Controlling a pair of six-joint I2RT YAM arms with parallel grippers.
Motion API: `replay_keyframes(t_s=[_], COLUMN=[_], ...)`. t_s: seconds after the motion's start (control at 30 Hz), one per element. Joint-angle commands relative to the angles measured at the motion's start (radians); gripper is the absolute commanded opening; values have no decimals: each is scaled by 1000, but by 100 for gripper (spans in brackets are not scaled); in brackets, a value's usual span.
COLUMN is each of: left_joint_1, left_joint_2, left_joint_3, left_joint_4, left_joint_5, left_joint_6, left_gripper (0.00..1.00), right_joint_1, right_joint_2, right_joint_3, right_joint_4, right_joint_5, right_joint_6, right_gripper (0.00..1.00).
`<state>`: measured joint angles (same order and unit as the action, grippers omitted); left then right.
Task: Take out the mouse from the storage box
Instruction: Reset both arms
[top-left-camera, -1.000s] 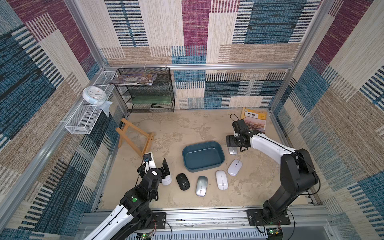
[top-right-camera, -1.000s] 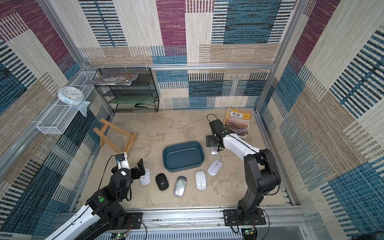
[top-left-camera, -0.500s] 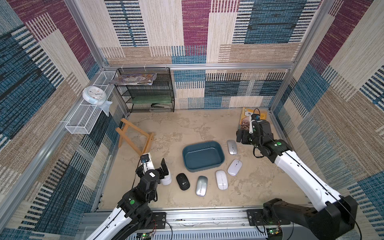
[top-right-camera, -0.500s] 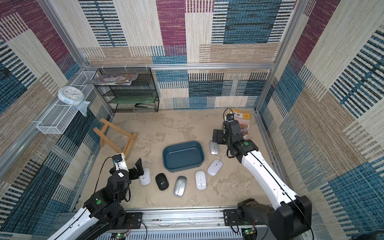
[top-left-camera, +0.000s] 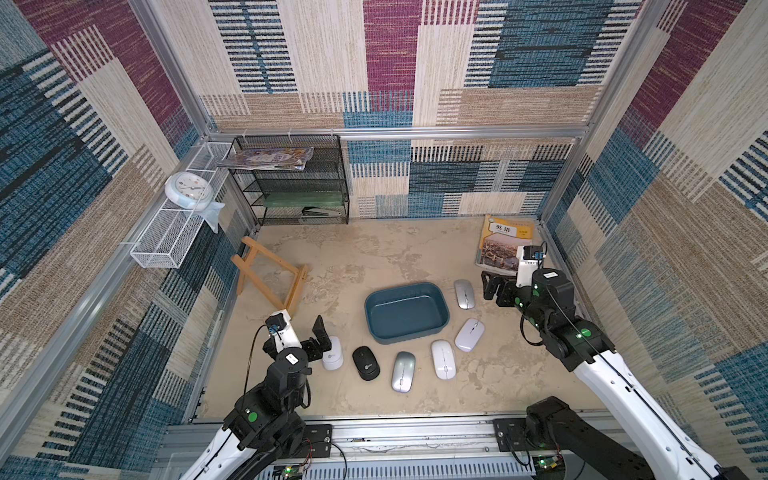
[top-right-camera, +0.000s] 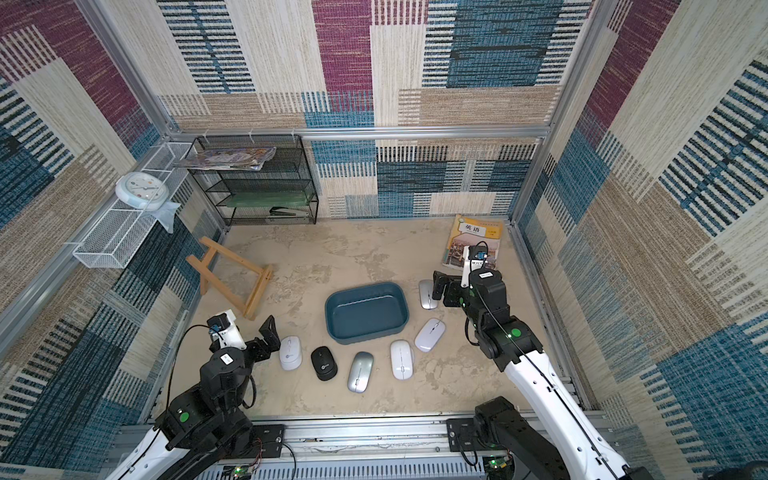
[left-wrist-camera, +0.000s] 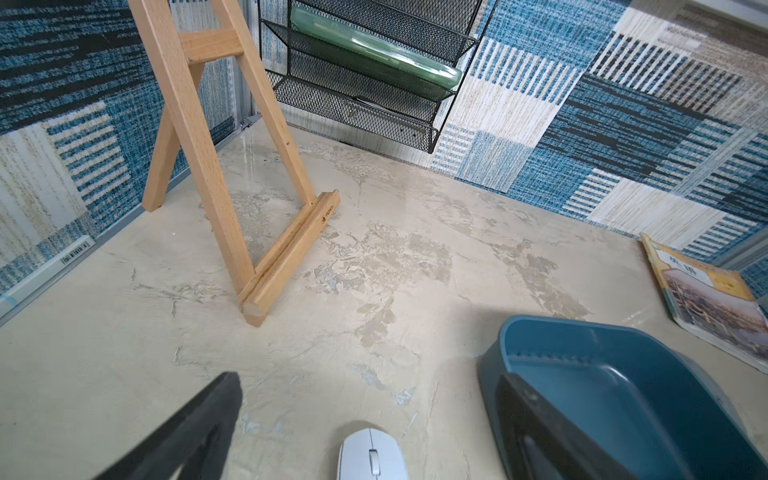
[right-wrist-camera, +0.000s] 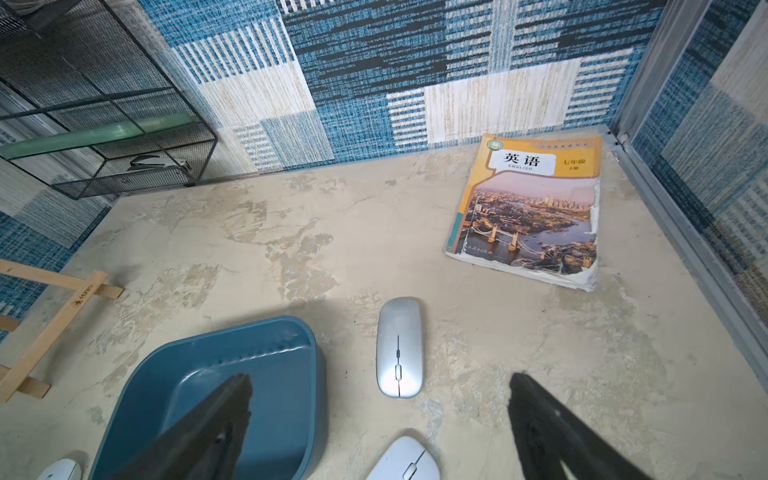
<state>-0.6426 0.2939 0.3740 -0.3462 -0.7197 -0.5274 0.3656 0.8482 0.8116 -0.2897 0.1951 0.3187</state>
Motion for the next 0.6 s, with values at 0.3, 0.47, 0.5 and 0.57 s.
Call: replay_keyframes(t_s=[0.3,0.47,0.5,0.57], left_joint_1=[29,153,185,242], left_joint_2=[376,594,629,684], left_joint_3=[108,179,193,215], left_joint_4=[364,444,439,420], left_joint_5=[-178,-92,-83,-75], left_joint_6=[-7,9,5,-3], left_gripper=[99,99,99,99], right_joint_1=[1,0,1,0], right_joint_2=[-121,-101,-95,-90], right_joint_3=[-125,-154,-161,-166], right_joint_4=[144,141,142,148], right_joint_5=[83,117,116,111], right_joint_6=[3,-26,-37,-49], right_gripper=[99,99,99,99])
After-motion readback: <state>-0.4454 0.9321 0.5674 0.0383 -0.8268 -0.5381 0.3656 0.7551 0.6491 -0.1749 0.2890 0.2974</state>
